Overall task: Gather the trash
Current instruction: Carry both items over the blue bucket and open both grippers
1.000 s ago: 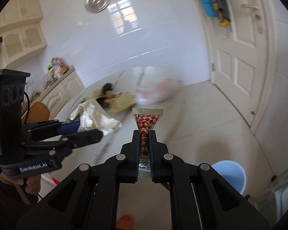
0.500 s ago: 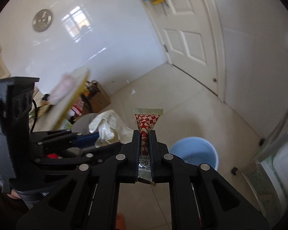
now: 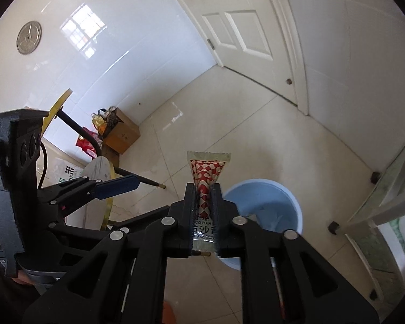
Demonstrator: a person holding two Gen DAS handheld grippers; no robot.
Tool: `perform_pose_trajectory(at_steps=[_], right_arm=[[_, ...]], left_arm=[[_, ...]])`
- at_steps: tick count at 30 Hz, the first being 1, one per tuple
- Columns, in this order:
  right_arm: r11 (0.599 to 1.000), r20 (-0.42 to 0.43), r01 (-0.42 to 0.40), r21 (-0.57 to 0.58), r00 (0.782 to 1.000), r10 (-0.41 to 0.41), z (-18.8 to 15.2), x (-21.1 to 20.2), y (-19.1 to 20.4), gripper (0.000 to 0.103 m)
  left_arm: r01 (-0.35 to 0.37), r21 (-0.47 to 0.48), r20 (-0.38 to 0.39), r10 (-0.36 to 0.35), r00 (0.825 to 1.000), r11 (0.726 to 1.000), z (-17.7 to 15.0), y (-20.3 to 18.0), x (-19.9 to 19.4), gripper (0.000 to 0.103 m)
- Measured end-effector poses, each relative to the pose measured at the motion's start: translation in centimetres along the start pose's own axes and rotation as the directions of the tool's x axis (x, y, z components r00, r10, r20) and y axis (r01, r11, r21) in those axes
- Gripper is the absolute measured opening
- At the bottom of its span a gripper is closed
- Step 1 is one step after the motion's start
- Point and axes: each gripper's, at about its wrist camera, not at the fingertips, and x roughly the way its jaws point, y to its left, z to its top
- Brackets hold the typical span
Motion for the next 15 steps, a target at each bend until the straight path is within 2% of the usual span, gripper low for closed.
perform_pose_trajectory(at_steps=[3,6,13,15], right_arm=[[1.000,-0.001,0.010,0.002,1.000,-0.010,-0.1,0.2,-0.1,0.017],[1.000,0.008,0.018,0.001,1.000,-0.018,0.1,-0.5,0.4,0.020],[0.997,0.066,0.048,-0.055,0.997,-0.045,0.3,-5.2,4.0,0.027],[0.996,0.088,0.054,-0.078,0.995,-0.047,0.3,-6.9,5.7,0.034]], left_arm=[[-0.001,-0.008,-0.004,0.001,1.000,1.000,-0.1,-0.2,0.5,0.069],[0.007,-0.028,0.010,-0.007,1.000,1.000,-0.5,-0.2,-1.0,0.069],[0.020,-0.035,0.102,-0.017,0.995,0.999,-4.2,-0.6,-10.0,0.069],[0.023,-0.030,0.152,-0.019,0.988,0.999,-5.4,-1.0,-13.2,0.071]])
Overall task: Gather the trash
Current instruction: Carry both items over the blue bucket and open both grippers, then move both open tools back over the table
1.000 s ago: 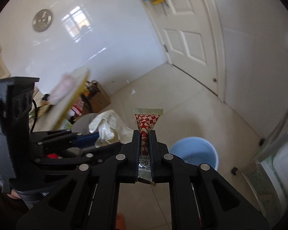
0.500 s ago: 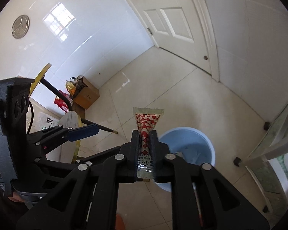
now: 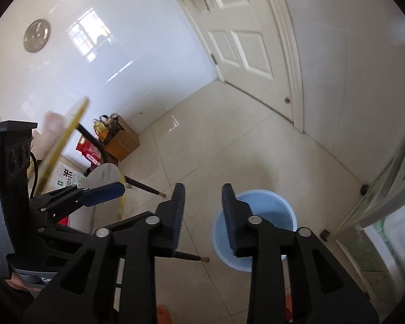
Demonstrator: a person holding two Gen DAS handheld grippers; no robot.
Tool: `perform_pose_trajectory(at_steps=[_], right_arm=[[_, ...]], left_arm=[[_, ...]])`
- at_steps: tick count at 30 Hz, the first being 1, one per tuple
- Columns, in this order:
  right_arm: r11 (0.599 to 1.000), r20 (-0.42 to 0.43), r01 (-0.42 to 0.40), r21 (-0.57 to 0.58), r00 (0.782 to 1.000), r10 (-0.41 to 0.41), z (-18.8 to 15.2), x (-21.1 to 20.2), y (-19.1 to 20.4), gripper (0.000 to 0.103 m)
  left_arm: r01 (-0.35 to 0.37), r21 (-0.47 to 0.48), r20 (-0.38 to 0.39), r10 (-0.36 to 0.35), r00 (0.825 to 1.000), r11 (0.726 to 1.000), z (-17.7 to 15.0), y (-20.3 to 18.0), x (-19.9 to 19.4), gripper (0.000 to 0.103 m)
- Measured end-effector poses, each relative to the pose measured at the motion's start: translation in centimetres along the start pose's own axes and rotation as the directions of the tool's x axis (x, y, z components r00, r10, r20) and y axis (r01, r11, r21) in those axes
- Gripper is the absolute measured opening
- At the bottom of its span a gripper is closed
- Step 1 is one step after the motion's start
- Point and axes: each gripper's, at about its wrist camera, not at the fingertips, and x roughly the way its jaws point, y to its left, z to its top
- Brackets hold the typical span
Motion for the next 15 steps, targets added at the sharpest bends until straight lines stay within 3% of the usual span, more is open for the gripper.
perform_pose_trajectory(at_steps=[7,9,15], right_arm=[[0.991,0.103,-0.021,-0.130,0.994,0.034,0.7,-7.3,8.9,0.046],[0.983,0.128,-0.040,-0.177,0.990,0.063,0.6,-9.1,12.4,0.051],[0.955,0.154,-0.078,-0.287,0.980,0.126,-0.3,-10.8,21.2,0.056]], left_arm=[[-0.032,0.007,0.193,0.031,0.981,0.999,-3.3,-0.3,-12.8,0.082],[-0.077,0.005,0.260,0.073,0.963,0.997,-4.8,0.2,-16.9,0.090],[-0.198,-0.054,0.344,0.204,0.916,0.979,-9.5,3.9,-24.4,0.095]])
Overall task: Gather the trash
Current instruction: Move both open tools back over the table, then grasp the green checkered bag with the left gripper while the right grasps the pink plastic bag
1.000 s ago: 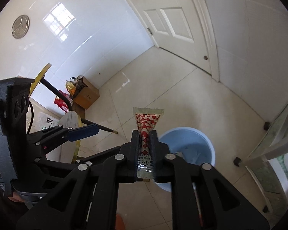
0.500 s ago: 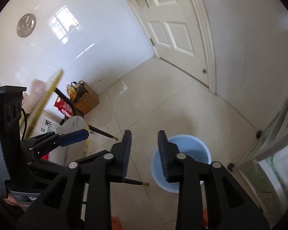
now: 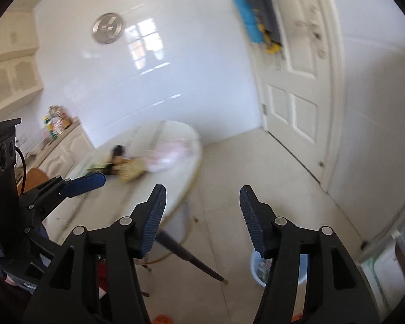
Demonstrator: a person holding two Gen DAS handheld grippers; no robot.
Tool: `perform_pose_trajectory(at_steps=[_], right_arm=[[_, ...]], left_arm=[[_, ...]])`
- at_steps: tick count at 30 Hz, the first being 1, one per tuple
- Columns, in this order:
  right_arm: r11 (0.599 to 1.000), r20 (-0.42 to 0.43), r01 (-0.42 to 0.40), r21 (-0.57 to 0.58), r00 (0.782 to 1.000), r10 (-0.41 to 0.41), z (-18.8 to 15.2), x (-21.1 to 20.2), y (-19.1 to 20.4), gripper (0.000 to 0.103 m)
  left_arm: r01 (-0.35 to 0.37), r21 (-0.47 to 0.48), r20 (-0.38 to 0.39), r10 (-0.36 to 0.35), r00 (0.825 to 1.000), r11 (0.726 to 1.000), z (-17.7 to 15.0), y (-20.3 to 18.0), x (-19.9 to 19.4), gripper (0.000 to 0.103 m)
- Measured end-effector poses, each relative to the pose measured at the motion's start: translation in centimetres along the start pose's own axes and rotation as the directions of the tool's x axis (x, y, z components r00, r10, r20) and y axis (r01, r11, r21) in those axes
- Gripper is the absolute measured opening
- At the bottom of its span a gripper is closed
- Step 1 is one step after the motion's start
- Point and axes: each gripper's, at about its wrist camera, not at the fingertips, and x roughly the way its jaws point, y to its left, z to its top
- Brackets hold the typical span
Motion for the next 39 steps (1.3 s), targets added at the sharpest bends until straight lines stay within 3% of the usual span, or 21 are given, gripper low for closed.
perform_pose_trajectory(at_steps=[3,6,11,16,23,27,30,32,35,38,39], right_arm=[[0.998,0.001,-0.020,-0.055,1.000,0.020,0.8,0.8,4.3,0.063],[0.994,-0.013,-0.042,-0.101,0.999,0.041,1.2,2.2,7.7,0.063],[0.989,-0.042,-0.039,-0.141,0.999,0.033,1.6,5.7,10.7,0.066],[0.990,-0.096,0.001,-0.141,0.995,-0.015,1.7,10.2,10.2,0.073],[0.997,-0.152,0.037,-0.071,0.987,-0.047,2.2,16.0,6.8,0.073],[0.998,-0.159,0.066,-0.024,0.985,-0.069,3.0,18.8,5.2,0.076],[0.995,-0.172,0.099,0.019,0.981,-0.094,3.8,20.9,4.3,0.083],[0.994,-0.182,0.107,0.040,0.978,-0.098,4.3,22.1,3.8,0.085],[0.991,-0.212,0.116,0.071,0.972,-0.098,4.8,23.9,3.3,0.086],[0.991,-0.227,0.113,0.075,0.969,-0.094,4.9,25.2,3.4,0.086],[0.991,-0.228,0.114,0.071,0.969,-0.095,5.0,25.5,3.5,0.086]], left_arm=[[-0.074,-0.023,0.010,0.074,0.997,0.997,-1.8,2.0,-2.5,0.099],[-0.183,-0.060,0.000,0.183,0.983,0.981,-3.5,5.6,-4.2,0.099],[-0.338,-0.167,-0.103,0.324,0.940,0.926,-6.6,13.5,-4.4,0.100],[-0.458,-0.193,-0.222,0.417,0.882,0.868,-7.7,18.1,-2.1,0.100],[-0.491,-0.173,-0.302,0.428,0.852,0.854,-7.7,20.6,2.7,0.101],[-0.523,-0.130,-0.330,0.461,0.824,0.842,-7.6,20.8,4.6,0.101],[-0.525,-0.135,-0.348,0.455,0.819,0.841,-7.3,22.6,6.1,0.101],[-0.515,-0.173,-0.345,0.438,0.830,0.840,-7.4,24.3,6.5,0.101],[-0.513,-0.184,-0.363,0.427,0.828,0.839,-7.4,26.1,7.7,0.101],[-0.486,-0.214,-0.364,0.393,0.845,0.847,-7.4,27.9,8.7,0.100],[-0.475,-0.222,-0.359,0.381,0.852,0.852,-7.3,28.2,8.9,0.093]])
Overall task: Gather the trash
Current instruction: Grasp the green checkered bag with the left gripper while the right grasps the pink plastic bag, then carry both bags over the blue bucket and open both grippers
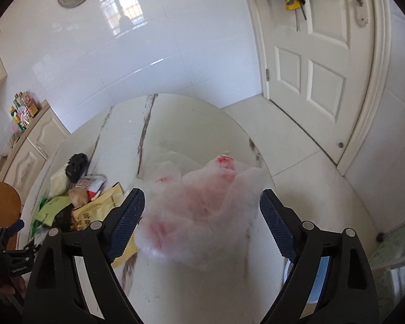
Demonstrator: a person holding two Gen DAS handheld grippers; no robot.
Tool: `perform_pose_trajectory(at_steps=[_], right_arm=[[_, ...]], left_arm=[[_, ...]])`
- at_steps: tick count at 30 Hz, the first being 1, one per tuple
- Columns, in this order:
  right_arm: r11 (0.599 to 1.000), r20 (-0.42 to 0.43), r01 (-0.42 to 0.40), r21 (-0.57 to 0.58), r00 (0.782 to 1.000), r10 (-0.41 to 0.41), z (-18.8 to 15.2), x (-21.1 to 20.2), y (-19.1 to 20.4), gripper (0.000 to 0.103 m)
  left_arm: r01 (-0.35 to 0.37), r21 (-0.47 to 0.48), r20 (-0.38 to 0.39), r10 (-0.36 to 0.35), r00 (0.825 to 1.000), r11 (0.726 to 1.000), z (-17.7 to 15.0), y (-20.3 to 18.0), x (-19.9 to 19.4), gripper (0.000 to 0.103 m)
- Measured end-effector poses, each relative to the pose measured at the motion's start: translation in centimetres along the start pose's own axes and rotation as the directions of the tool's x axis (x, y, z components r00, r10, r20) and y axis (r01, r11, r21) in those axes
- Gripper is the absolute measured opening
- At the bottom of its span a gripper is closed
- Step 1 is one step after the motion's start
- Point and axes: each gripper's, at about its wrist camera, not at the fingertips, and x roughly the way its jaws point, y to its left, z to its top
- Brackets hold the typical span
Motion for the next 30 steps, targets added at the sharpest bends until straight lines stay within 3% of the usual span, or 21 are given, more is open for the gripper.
perform_pose_trajectory(at_steps=[1,3,7,8,9,10,18,22,30], right_arm=[[1.000,-0.001,0.009,-0.010,1.000,-0.009,0.1,0.3,0.2,0.087],[1.000,-0.010,0.014,-0.019,1.000,-0.014,0.1,0.6,0.3,0.087],[0.997,-0.023,0.037,-0.067,0.999,-0.038,0.0,0.7,0.9,0.078],[0.996,-0.021,0.040,-0.076,0.999,-0.042,-0.1,0.7,0.9,0.075],[0.996,-0.022,0.040,-0.084,0.999,-0.042,-0.1,0.6,1.0,0.073],[0.995,-0.022,0.035,-0.090,0.999,-0.037,-0.2,0.6,0.9,0.072],[0.993,0.000,-0.016,-0.118,1.000,0.017,-1.1,-1.3,0.7,0.053],[0.993,0.036,-0.066,-0.099,0.997,0.069,-1.6,-3.4,0.8,0.051],[0.989,0.109,-0.106,-0.106,0.987,0.118,-2.8,-9.3,1.0,0.051]], left_arm=[[0.018,-0.003,0.001,-0.018,1.000,1.000,0.1,0.1,0.1,0.087],[0.083,-0.022,0.002,-0.083,0.997,0.996,0.3,0.3,0.2,0.067],[0.120,-0.030,0.010,-0.119,0.993,0.992,0.4,0.5,0.4,0.049],[0.125,-0.038,0.012,-0.125,0.992,0.991,0.3,0.6,0.3,0.038],[0.138,-0.049,0.012,-0.138,0.990,0.989,0.2,0.8,0.2,0.017],[0.166,-0.063,0.013,-0.165,0.986,0.984,0.1,1.1,0.1,0.015],[0.185,-0.065,0.053,-0.182,0.982,0.981,-0.8,1.9,-2.8,0.014],[0.199,-0.051,0.090,-0.194,0.977,0.979,-1.2,1.6,-5.6,0.014],[0.286,0.050,0.161,-0.290,0.943,0.957,-2.0,-2.4,-12.2,0.014]])
